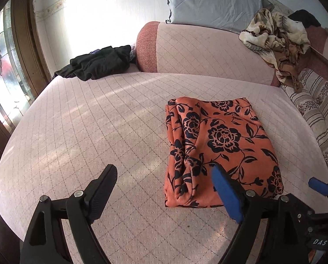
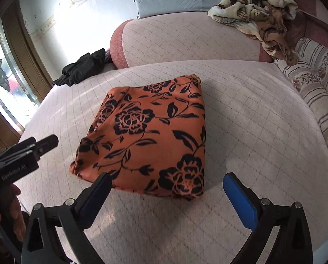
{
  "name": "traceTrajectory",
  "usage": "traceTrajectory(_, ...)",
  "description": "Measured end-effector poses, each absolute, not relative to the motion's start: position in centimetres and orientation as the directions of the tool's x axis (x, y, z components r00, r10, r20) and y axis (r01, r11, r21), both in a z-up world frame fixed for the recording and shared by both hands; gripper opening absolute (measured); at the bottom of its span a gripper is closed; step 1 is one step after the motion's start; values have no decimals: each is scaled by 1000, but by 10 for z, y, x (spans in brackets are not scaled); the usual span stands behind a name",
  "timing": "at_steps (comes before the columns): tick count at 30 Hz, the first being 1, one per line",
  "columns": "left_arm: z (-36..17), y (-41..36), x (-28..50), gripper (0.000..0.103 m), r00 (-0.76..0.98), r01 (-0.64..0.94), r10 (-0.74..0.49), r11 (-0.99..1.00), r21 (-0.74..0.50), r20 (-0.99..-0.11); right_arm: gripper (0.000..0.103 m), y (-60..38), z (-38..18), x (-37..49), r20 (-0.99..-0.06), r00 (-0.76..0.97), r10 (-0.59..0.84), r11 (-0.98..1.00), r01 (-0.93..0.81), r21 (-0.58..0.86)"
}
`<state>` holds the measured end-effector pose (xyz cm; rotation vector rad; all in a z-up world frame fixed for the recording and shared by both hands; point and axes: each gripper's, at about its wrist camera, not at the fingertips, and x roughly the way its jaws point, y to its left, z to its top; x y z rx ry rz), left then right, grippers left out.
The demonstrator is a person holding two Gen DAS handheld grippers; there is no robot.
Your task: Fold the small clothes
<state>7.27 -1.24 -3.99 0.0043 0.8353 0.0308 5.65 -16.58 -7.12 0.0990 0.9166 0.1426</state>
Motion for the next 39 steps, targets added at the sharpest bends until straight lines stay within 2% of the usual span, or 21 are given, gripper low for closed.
traceTrajectory(6, -23, -20, 43, 89, 706, -29, 61, 998, 56, -705, 102, -151, -64, 20, -788, 608, 94, 995, -73, 62)
traceTrajectory(17, -8, -24, 15, 89, 731, -23, 55, 998, 56, -680, 103, -148, -23, -6, -687, 726, -9, 999, 29, 18)
traceTrajectory(32, -8, -20, 12, 89, 717, -44, 63, 998, 45, -694, 103, -144, -18, -5, -644, 765, -20, 999, 43, 19)
traceTrajectory(36, -6, -21, 13, 97, 718, -36, 54, 999, 41, -694, 103, -142, -16, -4, -641, 767, -21, 999, 32, 6)
traceTrajectory(39, -5, -22, 11, 98, 730, -29, 53, 998, 46, -681, 103, -142, -17, -4, -644, 765, -23, 1000, 31, 2)
